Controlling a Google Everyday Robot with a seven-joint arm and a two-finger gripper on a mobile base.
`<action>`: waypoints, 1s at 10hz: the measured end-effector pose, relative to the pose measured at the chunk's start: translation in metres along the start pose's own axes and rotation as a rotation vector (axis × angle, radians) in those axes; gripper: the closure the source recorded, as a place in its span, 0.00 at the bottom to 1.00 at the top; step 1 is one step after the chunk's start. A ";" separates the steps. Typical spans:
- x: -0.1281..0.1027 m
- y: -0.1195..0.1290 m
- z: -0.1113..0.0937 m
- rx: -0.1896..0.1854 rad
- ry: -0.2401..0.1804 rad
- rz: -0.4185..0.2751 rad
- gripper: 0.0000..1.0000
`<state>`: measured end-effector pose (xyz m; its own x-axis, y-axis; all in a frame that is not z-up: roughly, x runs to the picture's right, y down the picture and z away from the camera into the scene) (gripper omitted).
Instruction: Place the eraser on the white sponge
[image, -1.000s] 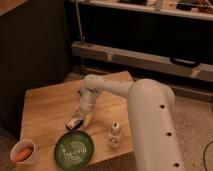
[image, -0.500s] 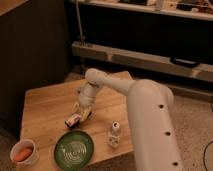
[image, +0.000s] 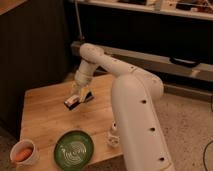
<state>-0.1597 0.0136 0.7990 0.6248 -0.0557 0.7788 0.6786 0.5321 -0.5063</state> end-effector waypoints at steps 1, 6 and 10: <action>0.001 0.000 0.000 -0.001 0.002 0.003 1.00; 0.003 0.001 0.000 -0.002 0.003 0.006 1.00; 0.036 -0.005 -0.003 0.135 0.044 0.110 1.00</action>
<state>-0.1394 0.0068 0.8288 0.7109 -0.0265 0.7028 0.5489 0.6456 -0.5309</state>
